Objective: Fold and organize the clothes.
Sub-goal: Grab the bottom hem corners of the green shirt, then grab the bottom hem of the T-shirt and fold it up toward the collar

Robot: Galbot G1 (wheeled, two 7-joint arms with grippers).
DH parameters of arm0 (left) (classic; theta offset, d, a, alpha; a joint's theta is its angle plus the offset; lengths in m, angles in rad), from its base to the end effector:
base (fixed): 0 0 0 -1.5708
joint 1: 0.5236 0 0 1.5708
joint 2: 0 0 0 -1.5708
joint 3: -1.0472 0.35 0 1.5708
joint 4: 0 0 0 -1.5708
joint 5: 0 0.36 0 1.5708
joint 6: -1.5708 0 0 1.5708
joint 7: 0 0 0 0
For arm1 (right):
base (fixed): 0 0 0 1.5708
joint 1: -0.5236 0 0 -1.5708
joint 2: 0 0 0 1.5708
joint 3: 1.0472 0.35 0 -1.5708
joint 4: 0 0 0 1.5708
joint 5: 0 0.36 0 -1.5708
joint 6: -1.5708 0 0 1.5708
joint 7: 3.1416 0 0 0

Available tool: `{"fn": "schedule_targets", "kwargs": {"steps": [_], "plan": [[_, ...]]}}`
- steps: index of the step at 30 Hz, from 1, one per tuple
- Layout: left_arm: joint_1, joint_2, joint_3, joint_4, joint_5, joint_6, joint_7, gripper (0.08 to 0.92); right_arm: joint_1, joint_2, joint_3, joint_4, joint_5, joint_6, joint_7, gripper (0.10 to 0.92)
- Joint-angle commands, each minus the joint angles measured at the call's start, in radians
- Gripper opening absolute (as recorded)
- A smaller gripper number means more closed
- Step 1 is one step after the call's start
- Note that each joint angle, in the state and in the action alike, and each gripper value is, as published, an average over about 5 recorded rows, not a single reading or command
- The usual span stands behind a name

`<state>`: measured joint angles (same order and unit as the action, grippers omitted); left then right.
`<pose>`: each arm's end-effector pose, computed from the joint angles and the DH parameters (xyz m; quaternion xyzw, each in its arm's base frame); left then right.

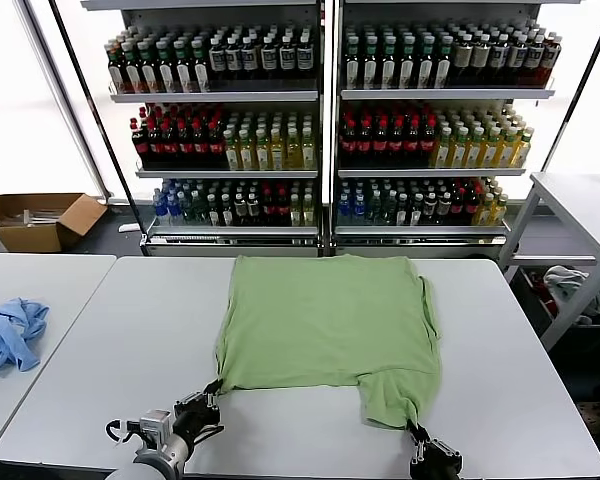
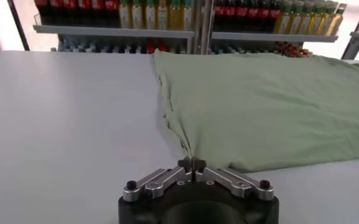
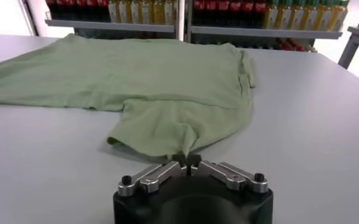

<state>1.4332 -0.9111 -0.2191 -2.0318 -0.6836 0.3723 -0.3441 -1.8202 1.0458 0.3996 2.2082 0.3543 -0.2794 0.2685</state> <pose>0.2062 0.0400 -0.3097 -0.0937 -0.9551 -0.0002 0.2812 0.1109 -0.0371 -0.2974 0.0671 -0.9653 0.0477 0.2479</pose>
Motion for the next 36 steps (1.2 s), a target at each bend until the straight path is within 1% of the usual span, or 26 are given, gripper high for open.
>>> {"fn": "schedule_targets", "kwargs": {"steps": [1,7,9,12,16,20,24,28,36], "plan": [[0.027,0.02,-0.06,-0.138,-0.047,-0.044,-0.03,0.081,-0.076,-0.027,0.101,0.098,-0.021,0.036,-0.017,0.107],[0.016,0.04,-0.104,-0.217,-0.108,-0.054,-0.06,0.081,-0.134,-0.085,0.213,0.179,-0.033,0.074,-0.027,0.107],[-0.01,0.039,-0.104,-0.222,-0.12,-0.05,-0.067,0.081,-0.104,-0.091,0.23,0.185,-0.023,0.069,-0.034,0.107],[-0.07,0.029,-0.082,-0.192,-0.128,-0.039,-0.08,0.081,-0.01,-0.094,0.235,0.155,0.023,0.038,-0.046,0.107],[-0.192,-0.003,-0.019,-0.097,-0.127,-0.016,-0.103,0.081,0.143,-0.117,0.212,0.049,0.081,-0.006,-0.065,0.107],[-0.33,-0.054,0.04,0.018,-0.138,0.015,-0.129,0.081,0.304,-0.155,0.177,-0.072,0.109,-0.037,-0.081,0.107],[-0.443,-0.104,0.09,0.093,-0.139,0.054,-0.155,0.081,0.484,-0.186,0.129,-0.177,0.153,-0.082,-0.102,0.107],[-0.504,-0.141,0.128,0.151,-0.111,0.074,-0.175,0.081,0.597,-0.201,0.065,-0.273,0.133,-0.085,-0.131,0.107],[-0.558,-0.178,0.152,0.252,-0.066,0.098,-0.193,0.081,0.798,-0.186,-0.07,-0.442,0.087,-0.051,-0.167,0.107]]}}
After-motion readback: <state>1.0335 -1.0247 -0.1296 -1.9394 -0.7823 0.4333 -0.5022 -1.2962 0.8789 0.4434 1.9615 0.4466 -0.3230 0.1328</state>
